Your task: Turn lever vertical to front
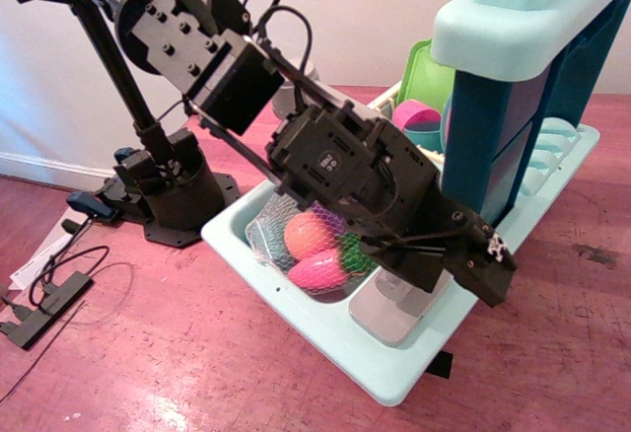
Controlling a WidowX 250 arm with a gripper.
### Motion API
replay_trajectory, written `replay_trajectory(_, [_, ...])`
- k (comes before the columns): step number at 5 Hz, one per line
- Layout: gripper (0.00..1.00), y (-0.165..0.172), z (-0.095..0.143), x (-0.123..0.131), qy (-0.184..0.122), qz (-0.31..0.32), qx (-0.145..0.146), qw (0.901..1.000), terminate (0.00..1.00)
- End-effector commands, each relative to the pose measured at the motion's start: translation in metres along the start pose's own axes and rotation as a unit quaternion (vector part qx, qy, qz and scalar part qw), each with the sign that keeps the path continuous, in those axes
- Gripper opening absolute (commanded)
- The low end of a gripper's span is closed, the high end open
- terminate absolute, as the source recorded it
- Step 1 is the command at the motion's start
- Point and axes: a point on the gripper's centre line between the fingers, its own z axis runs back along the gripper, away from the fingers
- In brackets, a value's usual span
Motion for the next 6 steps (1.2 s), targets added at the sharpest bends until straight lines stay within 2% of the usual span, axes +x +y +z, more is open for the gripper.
replay_trajectory(1, [1.00,0.007,0.025,0.011,0.000,0.004,-0.016,0.9999,0.00])
replay_trajectory(2, [1.00,0.038,0.042,0.004,0.002,0.008,-0.009,0.9999,0.00])
replay_trajectory(4, [1.00,0.084,0.061,-0.005,0.012,0.007,0.011,0.9998,0.00])
replay_trajectory(5, [1.00,0.099,0.057,-0.013,0.030,0.001,0.017,0.9994,0.00])
replay_trajectory(6, [1.00,0.113,0.066,-0.021,0.039,0.001,0.030,0.9988,0.00])
